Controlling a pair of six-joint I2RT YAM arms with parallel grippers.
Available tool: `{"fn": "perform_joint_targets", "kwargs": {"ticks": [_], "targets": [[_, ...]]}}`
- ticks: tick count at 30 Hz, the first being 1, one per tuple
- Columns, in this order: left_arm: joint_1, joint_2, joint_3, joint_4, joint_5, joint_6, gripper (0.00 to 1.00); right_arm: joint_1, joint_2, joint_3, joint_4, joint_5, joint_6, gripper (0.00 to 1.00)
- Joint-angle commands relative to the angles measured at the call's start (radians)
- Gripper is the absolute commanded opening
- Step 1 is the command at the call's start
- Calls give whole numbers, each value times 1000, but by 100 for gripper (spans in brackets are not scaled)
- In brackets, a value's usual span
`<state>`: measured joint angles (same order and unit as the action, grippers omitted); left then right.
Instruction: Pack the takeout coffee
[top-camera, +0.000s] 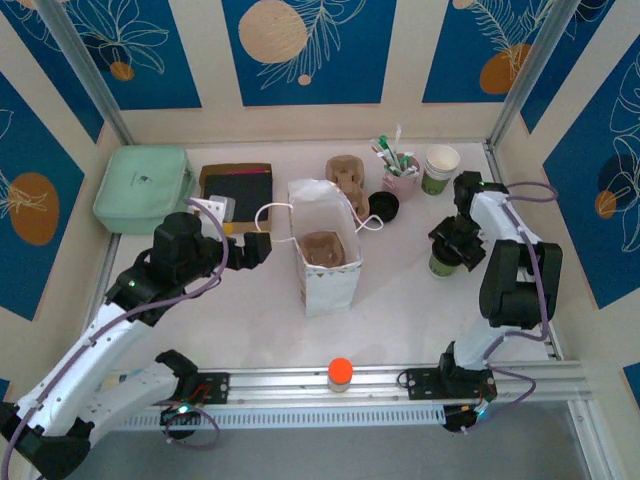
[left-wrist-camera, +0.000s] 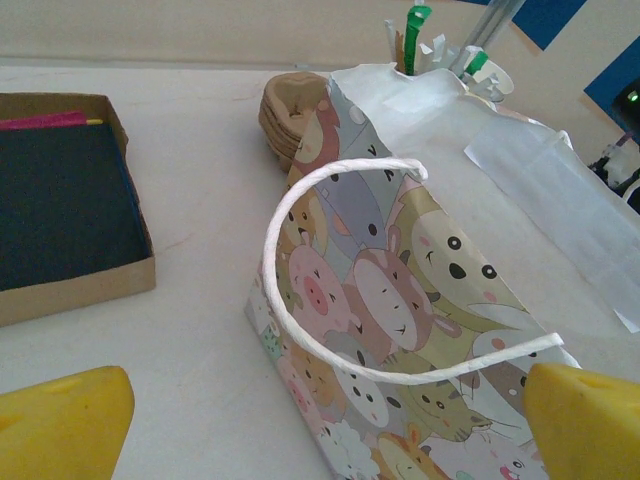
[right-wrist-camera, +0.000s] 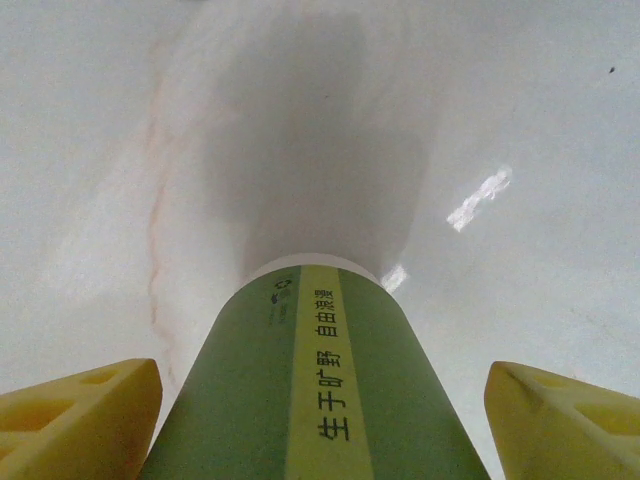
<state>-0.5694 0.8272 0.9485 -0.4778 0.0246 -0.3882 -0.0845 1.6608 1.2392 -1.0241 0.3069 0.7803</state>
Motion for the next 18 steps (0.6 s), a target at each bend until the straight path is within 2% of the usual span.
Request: {"fn": "perform_joint_targets", "kwargs": {"ticks": [1,6,10,18], "targets": [[10,-18,4,-8,-13,-12,100,46,-62,71,-80,-3,-73,76],[9,-23,7,-12,-13,-11,100,94,-113,141,-118,-39,-145,76],[10,-25,7,-14,-6,-12,100,123,-154,183,-126,-86,-186,70],[9,-28,10,-16,4,-15,100,197,-174,296,-199,-68,-221,68]]}}
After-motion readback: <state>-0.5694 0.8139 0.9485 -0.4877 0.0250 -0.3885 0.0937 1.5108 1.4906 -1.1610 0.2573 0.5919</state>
